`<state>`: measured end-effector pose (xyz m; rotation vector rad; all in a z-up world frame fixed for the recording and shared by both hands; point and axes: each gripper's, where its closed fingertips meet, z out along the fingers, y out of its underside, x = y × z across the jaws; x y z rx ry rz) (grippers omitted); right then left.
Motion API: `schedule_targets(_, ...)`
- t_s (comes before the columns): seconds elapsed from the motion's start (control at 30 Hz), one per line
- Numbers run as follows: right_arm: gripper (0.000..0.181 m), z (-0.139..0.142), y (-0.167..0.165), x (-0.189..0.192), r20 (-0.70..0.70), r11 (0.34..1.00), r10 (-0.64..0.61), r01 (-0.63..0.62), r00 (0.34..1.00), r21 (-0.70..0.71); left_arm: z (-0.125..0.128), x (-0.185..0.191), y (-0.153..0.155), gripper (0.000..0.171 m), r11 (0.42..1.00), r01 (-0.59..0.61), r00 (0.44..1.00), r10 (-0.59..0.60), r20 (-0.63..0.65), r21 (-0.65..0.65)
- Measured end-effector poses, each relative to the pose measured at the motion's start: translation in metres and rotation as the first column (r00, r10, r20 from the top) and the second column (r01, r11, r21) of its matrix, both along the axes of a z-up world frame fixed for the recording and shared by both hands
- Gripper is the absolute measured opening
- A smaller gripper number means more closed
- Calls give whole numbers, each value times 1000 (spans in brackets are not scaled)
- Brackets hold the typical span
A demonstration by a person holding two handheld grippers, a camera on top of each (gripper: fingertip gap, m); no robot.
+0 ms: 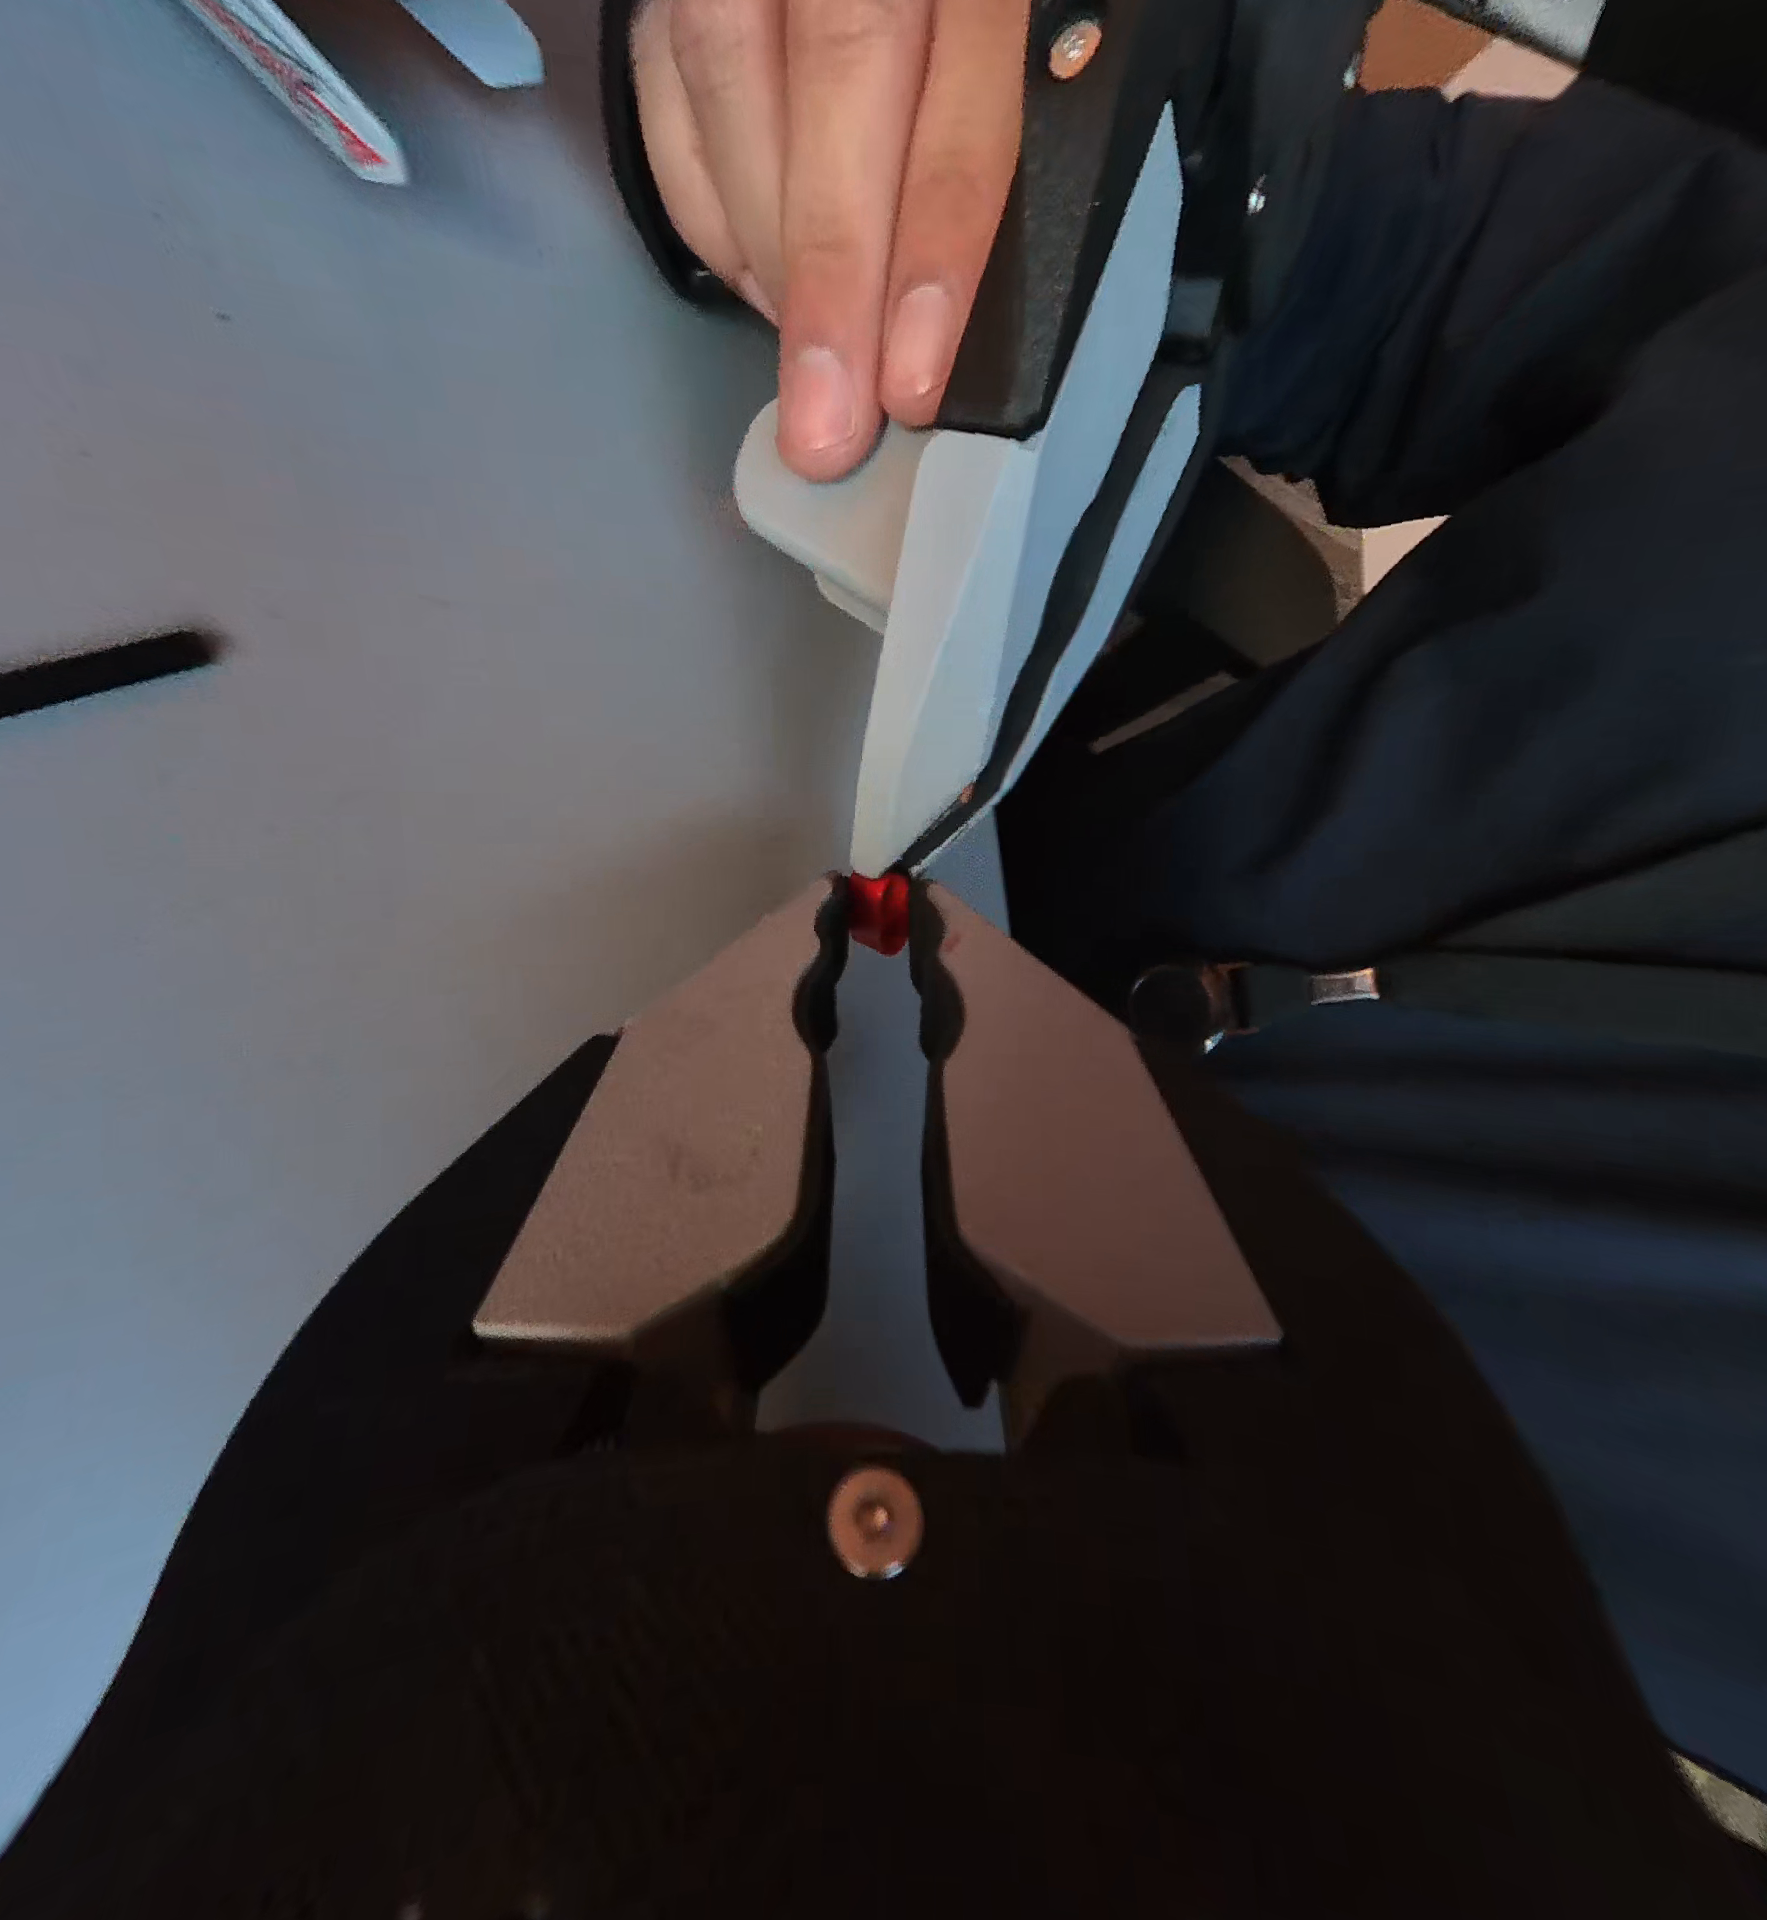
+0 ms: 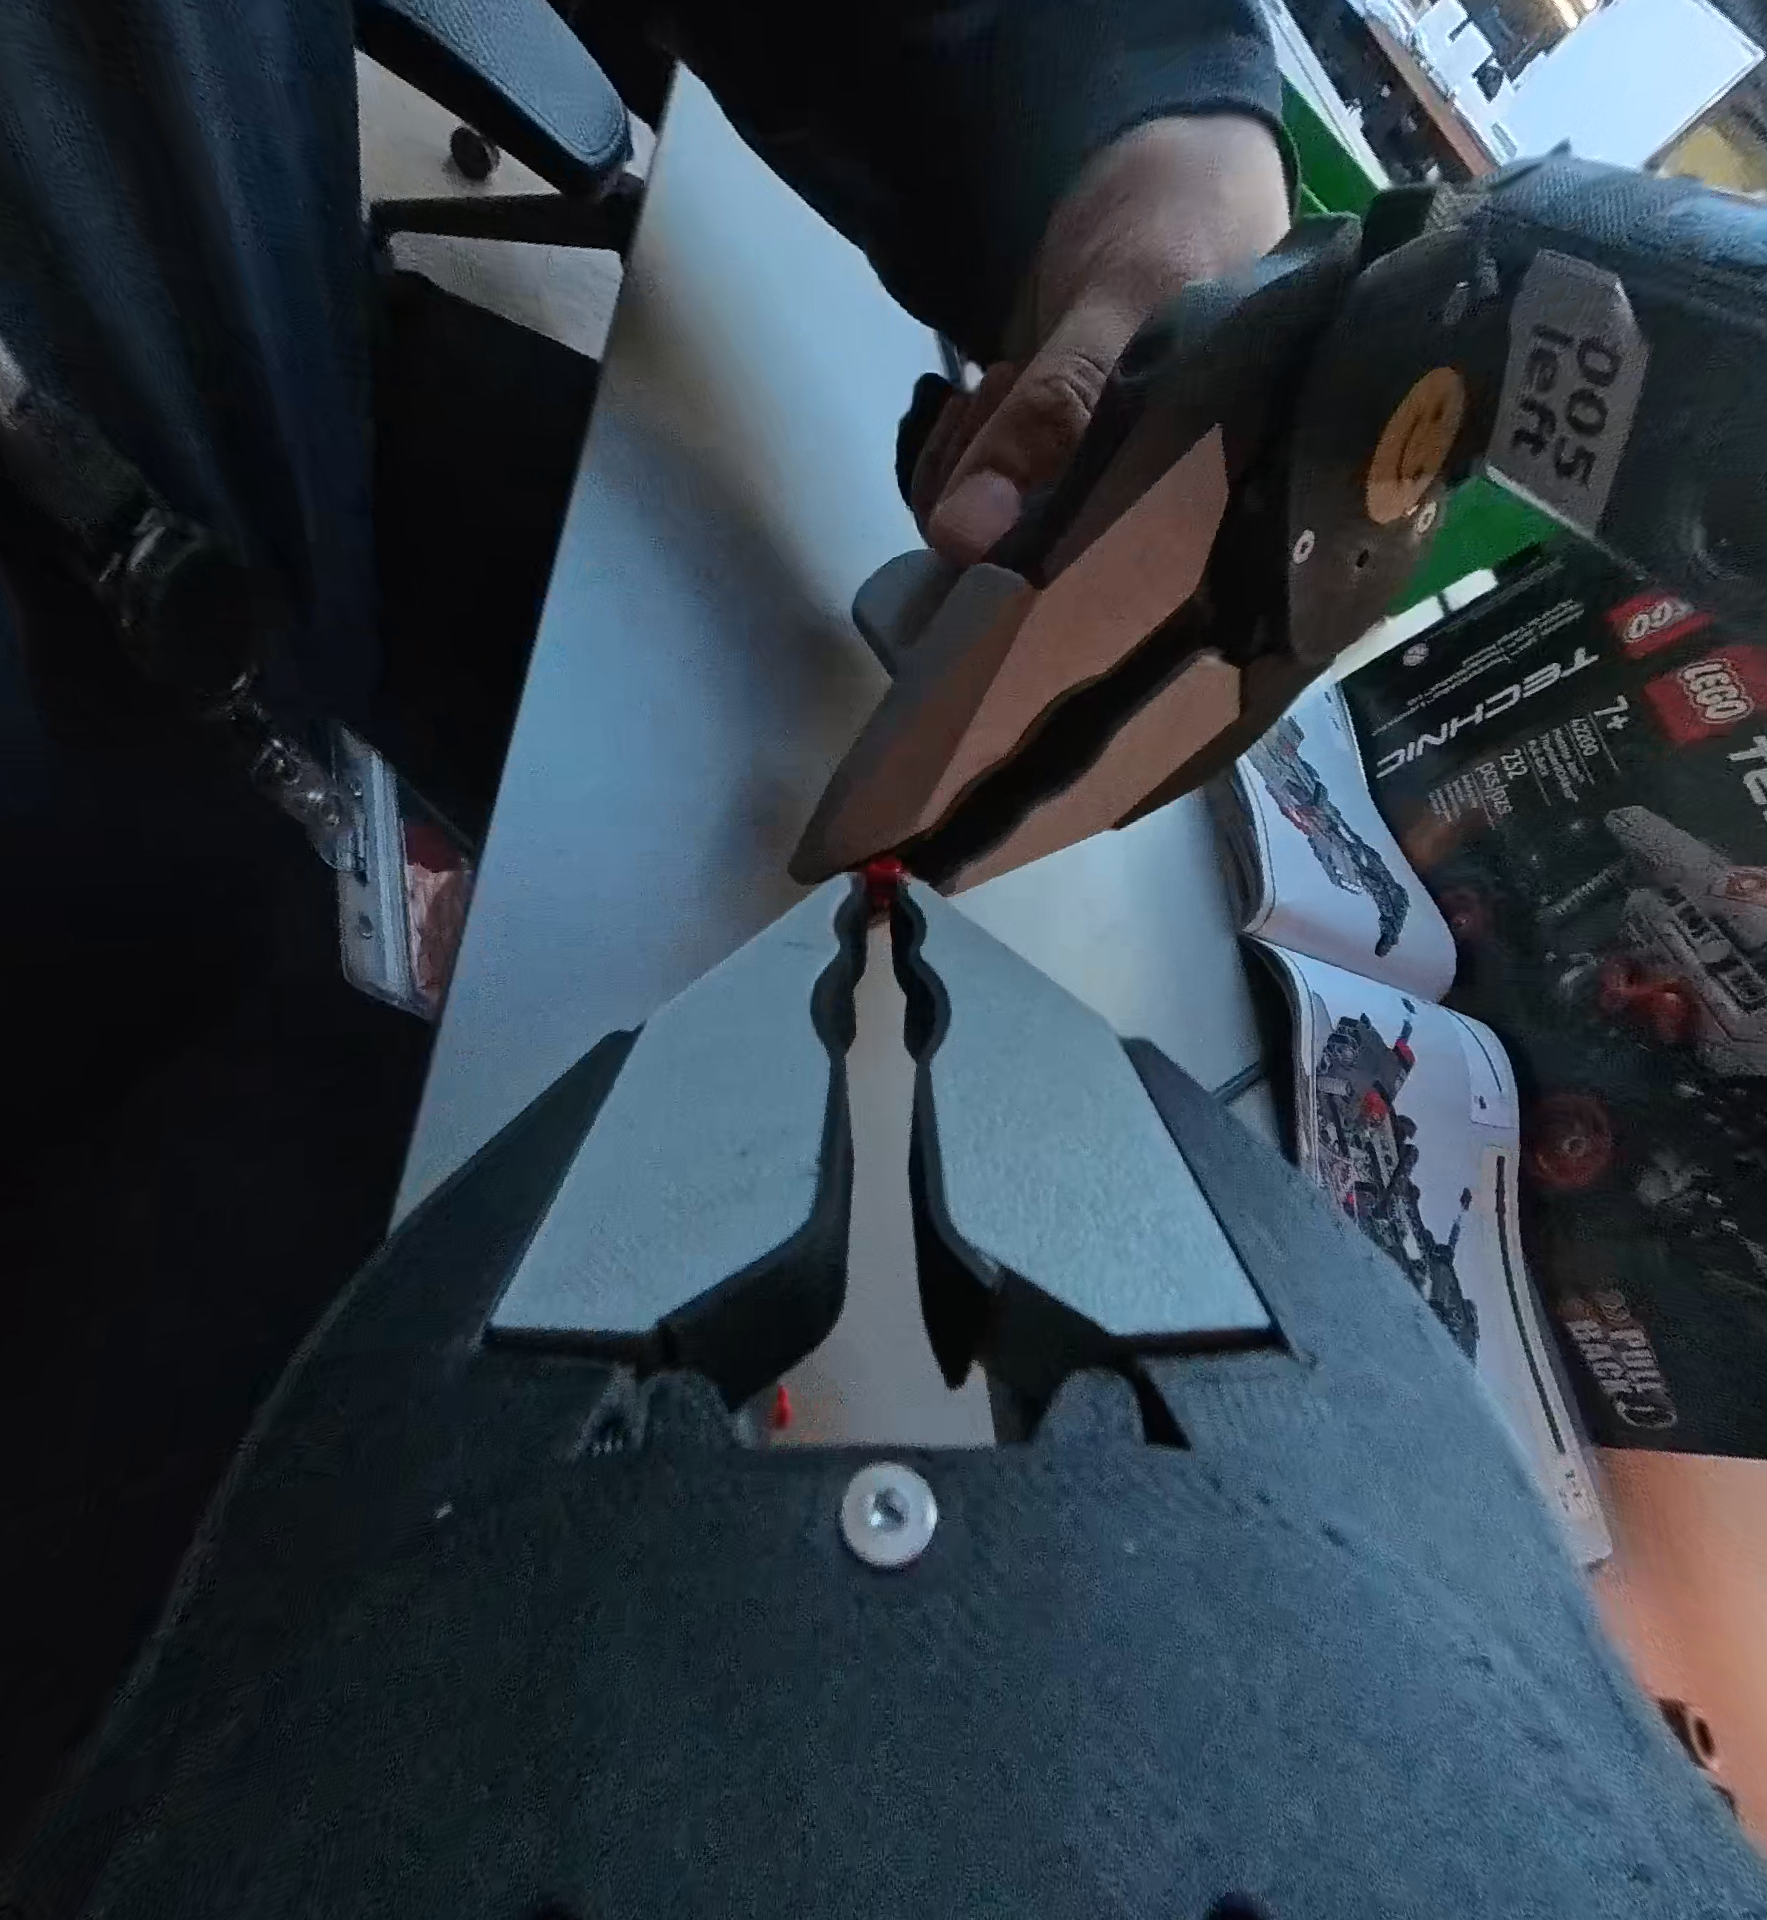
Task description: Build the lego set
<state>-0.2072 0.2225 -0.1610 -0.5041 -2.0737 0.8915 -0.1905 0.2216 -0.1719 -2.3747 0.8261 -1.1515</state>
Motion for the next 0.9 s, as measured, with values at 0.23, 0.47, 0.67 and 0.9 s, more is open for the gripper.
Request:
schedule_targets(0.23,0,-1,20,-13,8,996,-90,90,996,0,3,-14,21,7,994,-103,994,100,46,49)
schedule_targets(0.47,0,15,32,-14,-124,989,-144,142,982,-27,-17,-23,27,7,989,-139,990,139,3,41)
schedule_targets(0.67,0,29,35,-10,-193,983,-181,168,964,-79,-17,-27,32,7,983,-182,983,182,16,21)
schedule_targets(0.9,0,29,38,-10,-187,978,-201,187,962,-90,-16,-30,35,9,975,-223,975,223,22,10)
